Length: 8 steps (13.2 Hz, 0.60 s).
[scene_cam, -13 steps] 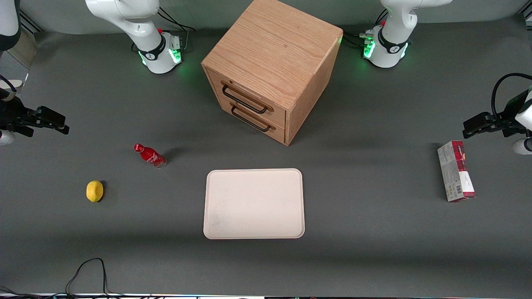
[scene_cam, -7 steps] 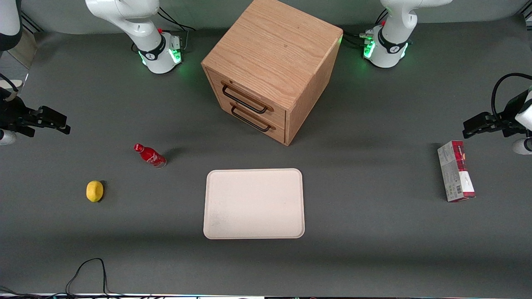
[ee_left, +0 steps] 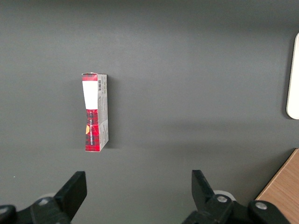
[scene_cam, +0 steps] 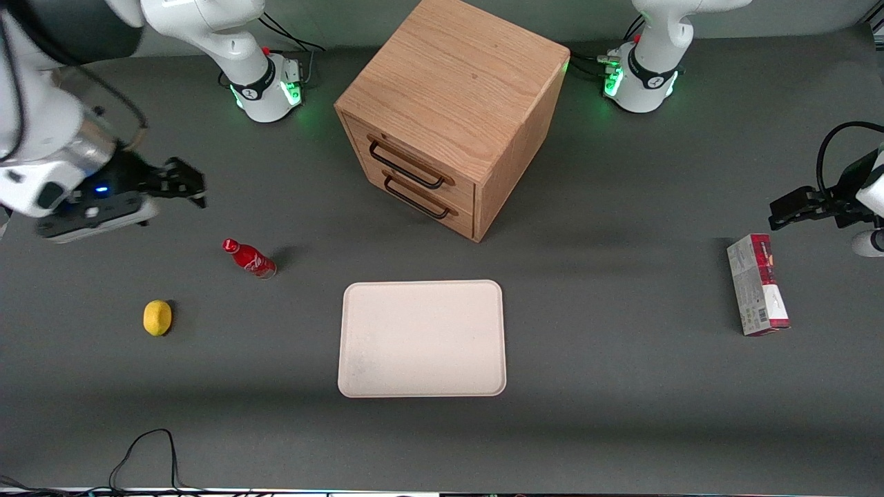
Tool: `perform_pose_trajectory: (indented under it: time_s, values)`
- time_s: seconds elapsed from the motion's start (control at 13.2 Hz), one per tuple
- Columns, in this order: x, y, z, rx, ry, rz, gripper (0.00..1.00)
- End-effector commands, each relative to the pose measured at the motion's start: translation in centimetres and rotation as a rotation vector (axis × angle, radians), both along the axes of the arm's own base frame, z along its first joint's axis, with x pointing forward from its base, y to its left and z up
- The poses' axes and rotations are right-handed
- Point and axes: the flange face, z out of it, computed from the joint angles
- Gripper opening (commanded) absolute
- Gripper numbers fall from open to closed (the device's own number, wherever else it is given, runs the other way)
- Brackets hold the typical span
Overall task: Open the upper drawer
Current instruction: 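Move the right gripper toward the cabinet's upper drawer handle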
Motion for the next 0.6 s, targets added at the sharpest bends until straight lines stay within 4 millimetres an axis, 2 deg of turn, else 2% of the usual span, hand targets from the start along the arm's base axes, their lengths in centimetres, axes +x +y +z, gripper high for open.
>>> perform_pose_trajectory:
  time_s: [0.0, 0.3, 0.45, 0.53]
  values:
    - [-1.8, 6.9, -0.7, 0.010, 0.024, 0.163, 1.00]
    - [-5.5, 16.5, -2.9, -0.003, 0.046, 0.342, 1.00]
    - [-7.2, 19.7, -3.5, 0.002, 0.039, 0.450, 1.00]
    - [-7.7, 20.7, -3.8, 0.004, 0.038, 0.482, 1.00]
